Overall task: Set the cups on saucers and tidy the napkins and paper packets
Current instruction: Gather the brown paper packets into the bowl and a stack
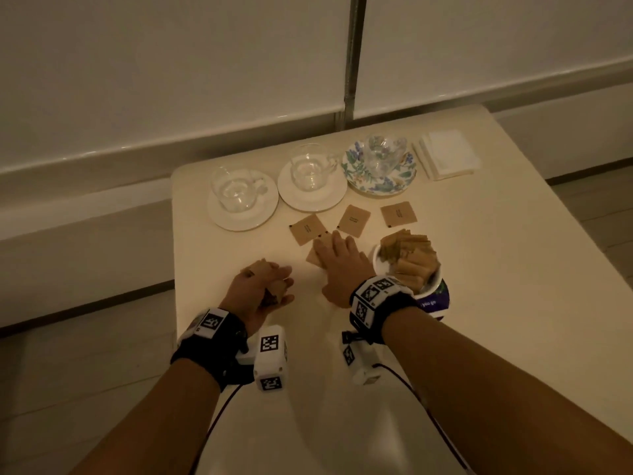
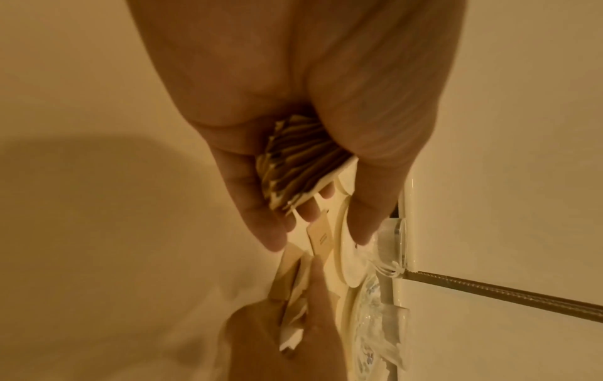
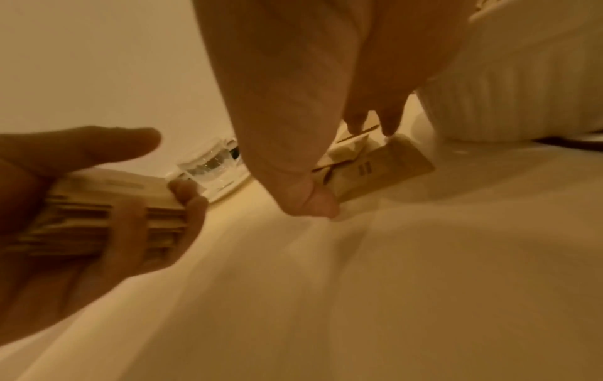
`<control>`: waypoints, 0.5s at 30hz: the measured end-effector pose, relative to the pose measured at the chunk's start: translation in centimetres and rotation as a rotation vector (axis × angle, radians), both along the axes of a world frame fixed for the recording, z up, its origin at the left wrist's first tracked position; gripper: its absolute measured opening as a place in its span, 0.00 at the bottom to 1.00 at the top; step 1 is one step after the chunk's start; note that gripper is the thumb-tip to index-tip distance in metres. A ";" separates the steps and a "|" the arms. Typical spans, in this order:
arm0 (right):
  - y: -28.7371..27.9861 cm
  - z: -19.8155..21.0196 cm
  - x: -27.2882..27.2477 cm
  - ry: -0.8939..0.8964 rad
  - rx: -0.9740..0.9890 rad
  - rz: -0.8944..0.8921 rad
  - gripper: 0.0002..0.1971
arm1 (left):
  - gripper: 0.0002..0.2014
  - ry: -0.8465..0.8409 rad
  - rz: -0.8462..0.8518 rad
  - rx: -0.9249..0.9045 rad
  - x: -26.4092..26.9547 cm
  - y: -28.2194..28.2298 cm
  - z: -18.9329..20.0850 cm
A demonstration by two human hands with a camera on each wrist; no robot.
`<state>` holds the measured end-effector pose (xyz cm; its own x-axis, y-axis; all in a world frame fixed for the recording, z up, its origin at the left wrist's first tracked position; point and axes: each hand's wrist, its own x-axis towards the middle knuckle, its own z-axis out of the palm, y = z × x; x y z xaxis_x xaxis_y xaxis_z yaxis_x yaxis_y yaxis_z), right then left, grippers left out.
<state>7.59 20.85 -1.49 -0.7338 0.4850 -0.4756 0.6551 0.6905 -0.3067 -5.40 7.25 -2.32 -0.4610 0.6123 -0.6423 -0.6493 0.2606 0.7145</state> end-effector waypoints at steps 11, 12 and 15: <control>-3.6 1.0 1.7 0.044 0.092 0.069 0.19 | 0.08 0.027 -0.111 0.008 -0.2 1.6 0.6; -3.6 1.0 1.8 0.040 0.076 0.051 0.19 | 0.09 0.028 -0.115 0.007 0.0 1.6 0.6; -4.1 0.8 2.0 0.055 0.049 0.015 0.19 | 0.08 0.032 -0.097 -0.018 0.5 1.2 0.6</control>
